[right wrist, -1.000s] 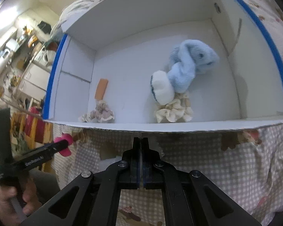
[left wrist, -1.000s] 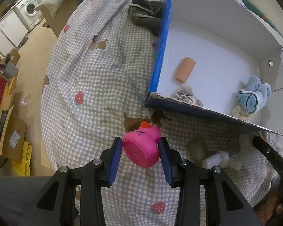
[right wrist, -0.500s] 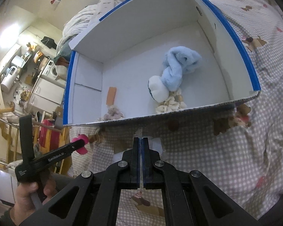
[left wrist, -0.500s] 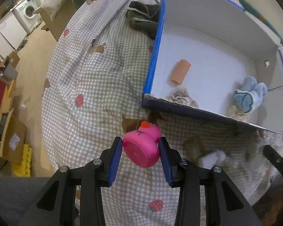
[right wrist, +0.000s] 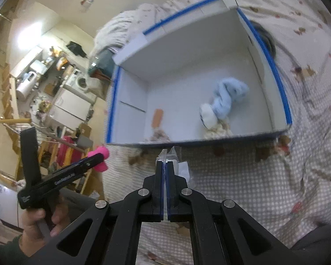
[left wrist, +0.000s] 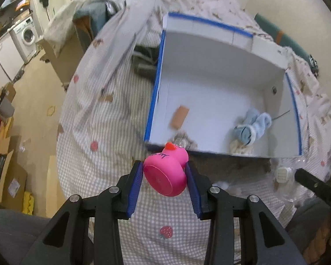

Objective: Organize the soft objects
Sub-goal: 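Lift the pink duck with the left tool while the right tool reaches toward the white bag, then carry the pink duck over the box with the left tool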

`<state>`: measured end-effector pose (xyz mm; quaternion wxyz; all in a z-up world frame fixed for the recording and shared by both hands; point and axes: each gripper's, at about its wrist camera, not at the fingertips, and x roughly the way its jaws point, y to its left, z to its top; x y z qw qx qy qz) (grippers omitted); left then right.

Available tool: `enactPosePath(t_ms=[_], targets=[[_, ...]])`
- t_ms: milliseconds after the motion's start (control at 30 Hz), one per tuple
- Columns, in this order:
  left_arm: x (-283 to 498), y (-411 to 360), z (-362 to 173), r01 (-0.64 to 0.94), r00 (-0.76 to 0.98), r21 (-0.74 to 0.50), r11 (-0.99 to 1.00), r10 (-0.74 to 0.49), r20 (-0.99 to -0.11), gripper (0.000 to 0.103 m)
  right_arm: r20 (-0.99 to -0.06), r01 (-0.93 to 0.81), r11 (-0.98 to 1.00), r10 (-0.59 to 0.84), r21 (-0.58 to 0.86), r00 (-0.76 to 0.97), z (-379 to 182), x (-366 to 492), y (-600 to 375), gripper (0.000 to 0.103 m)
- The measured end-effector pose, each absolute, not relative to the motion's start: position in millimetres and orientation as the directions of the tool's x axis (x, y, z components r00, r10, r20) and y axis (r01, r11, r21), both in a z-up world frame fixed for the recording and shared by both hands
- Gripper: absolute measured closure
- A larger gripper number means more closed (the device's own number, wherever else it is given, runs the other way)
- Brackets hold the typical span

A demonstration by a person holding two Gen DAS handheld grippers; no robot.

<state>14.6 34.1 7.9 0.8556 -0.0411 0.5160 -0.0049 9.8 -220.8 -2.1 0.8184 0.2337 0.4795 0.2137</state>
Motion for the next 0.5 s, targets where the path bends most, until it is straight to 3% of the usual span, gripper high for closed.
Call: enactPosePath(t_ms=[233, 500], targets=[[31.8, 27.4, 32.5, -0.024, 0.509, -0.063, 0.998, -0.042, -0.860, 0.067, -0.649, -0.178, 0.811, 0.559, 0.557, 0.516, 32.9, 30.1, -218.5, 0.100], [49.4, 7.1, 36.8, 0.010, 0.527, -0.017, 1.000, -0.020, -0.850, 0.067, -0.663, -0.163, 0.826, 0.537, 0.540, 0.522, 18.0, 69.5, -217.4, 0.100]])
